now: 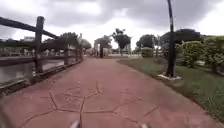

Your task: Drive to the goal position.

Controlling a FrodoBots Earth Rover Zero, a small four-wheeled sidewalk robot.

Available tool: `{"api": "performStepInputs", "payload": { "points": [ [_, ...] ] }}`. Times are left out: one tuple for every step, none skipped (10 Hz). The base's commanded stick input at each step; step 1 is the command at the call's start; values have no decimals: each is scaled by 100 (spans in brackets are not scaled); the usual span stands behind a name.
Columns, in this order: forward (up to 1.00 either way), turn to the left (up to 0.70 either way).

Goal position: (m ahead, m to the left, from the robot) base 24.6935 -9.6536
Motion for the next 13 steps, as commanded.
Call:
{"api": "performStepInputs", "payload": {
  "points": [
    [70, 6],
    [70, 20],
    [70, 35],
    [70, 25],
    [70, 1],
    [70, 0],
    [70, 0],
    [70, 0],
    [70, 0],
    [70, 0],
    [70, 0],
    [70, 0],
    [70, 0]
  ]
}}
